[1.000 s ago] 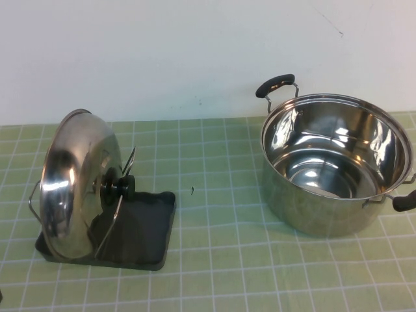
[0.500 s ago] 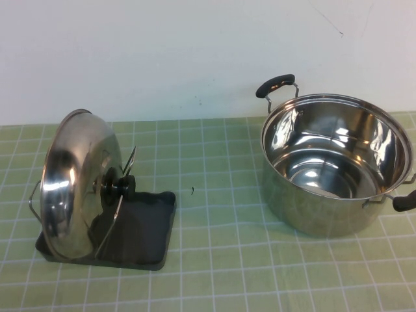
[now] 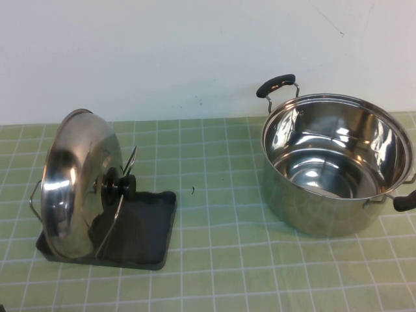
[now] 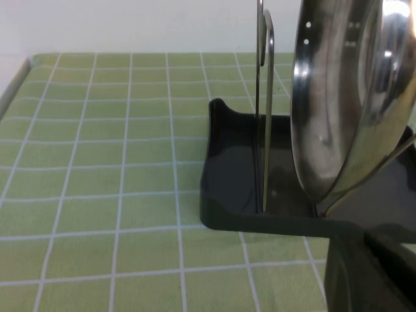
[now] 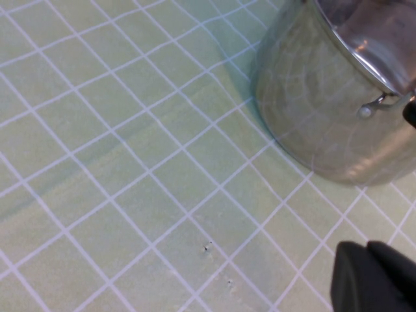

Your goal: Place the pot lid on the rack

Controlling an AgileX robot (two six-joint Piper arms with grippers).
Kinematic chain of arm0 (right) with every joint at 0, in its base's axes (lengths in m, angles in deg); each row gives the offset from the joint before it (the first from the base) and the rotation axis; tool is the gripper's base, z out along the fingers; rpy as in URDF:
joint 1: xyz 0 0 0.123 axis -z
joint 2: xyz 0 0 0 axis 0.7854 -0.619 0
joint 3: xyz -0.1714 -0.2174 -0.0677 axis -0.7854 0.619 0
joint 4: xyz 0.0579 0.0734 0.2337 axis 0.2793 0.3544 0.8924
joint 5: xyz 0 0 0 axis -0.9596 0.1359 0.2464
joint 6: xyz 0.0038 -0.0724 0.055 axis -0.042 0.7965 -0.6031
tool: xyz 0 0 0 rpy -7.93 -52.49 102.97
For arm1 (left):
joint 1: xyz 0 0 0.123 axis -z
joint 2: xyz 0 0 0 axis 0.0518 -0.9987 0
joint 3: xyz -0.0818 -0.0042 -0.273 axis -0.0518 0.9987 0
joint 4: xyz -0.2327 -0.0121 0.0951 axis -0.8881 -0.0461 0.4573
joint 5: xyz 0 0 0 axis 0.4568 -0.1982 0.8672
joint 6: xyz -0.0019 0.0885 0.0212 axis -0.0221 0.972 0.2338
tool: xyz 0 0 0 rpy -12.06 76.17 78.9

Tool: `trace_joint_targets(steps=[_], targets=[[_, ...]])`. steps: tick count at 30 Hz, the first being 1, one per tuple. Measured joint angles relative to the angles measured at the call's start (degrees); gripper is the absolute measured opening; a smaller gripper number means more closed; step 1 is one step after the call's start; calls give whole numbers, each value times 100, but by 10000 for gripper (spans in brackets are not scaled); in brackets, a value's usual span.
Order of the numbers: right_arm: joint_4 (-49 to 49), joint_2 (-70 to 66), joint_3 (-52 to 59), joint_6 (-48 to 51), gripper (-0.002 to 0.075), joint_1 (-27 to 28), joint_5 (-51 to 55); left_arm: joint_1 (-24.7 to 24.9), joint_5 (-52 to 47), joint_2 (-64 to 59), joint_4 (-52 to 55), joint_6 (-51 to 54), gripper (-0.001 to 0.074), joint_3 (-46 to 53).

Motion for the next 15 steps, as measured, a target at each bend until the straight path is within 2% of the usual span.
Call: trace_joint_targets(steps=[15], targets=[[0,0,0,0,-1,0,0,0,-41,0,45,-24,-2,0]])
